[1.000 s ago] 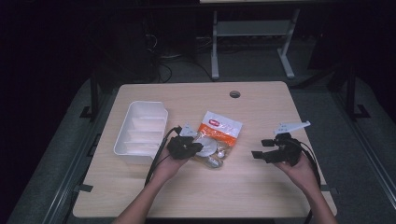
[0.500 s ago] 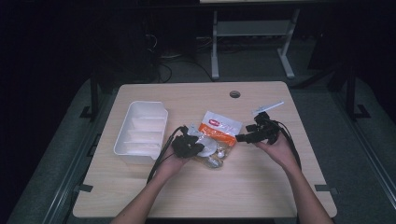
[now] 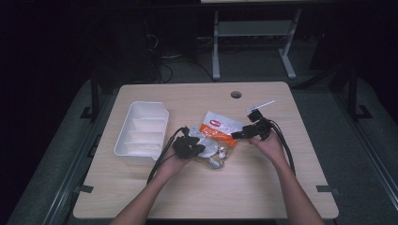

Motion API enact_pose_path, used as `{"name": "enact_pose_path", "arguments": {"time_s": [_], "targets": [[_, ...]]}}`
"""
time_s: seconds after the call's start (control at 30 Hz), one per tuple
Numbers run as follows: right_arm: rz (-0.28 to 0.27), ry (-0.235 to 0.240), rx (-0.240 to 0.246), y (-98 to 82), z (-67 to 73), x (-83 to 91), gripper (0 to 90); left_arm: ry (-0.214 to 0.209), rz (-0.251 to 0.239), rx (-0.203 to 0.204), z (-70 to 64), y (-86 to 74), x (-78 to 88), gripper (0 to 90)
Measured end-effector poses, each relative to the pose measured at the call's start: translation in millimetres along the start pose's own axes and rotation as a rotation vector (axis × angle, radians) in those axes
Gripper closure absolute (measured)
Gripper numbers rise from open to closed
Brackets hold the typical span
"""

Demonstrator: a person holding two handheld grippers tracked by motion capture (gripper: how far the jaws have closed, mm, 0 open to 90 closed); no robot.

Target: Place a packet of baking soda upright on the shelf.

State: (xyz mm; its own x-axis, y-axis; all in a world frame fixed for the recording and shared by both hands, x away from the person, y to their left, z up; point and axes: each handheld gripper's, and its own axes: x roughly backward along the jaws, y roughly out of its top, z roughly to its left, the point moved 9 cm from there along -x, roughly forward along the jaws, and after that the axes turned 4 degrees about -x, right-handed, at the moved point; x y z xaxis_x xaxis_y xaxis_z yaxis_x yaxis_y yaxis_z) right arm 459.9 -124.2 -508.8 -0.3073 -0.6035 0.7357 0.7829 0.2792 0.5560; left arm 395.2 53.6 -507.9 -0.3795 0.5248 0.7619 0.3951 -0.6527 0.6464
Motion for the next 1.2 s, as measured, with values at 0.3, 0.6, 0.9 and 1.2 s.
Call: {"name": "enact_pose_path", "arguments": {"time_s": [0.3, 0.6, 0.9, 1.2], "targets": [[-0.001, 0.094, -0.053, -1.2, 5.5, -13.0, 62.1, 0.004, 0.001, -0.004, -0.4, 0.1, -0.2, 89.6], [-0.081, 0.228, -0.030, 9.9, 25.7, 1.6, 85.6, 0.008, 0.004, -0.006, -0.7, -0.2, -0.7, 89.8], [-0.047, 0.238, -0.072, 2.6, 26.0, -18.9, 77.1, 0.015, -0.001, -0.011, -0.9, 0.0, -1.1, 89.6], [-0.034, 0.253, -0.106, -0.6, 25.9, -29.6, 83.7, 0.011, -0.012, 0.015, 3.0, -0.2, -0.1, 78.8]]}}
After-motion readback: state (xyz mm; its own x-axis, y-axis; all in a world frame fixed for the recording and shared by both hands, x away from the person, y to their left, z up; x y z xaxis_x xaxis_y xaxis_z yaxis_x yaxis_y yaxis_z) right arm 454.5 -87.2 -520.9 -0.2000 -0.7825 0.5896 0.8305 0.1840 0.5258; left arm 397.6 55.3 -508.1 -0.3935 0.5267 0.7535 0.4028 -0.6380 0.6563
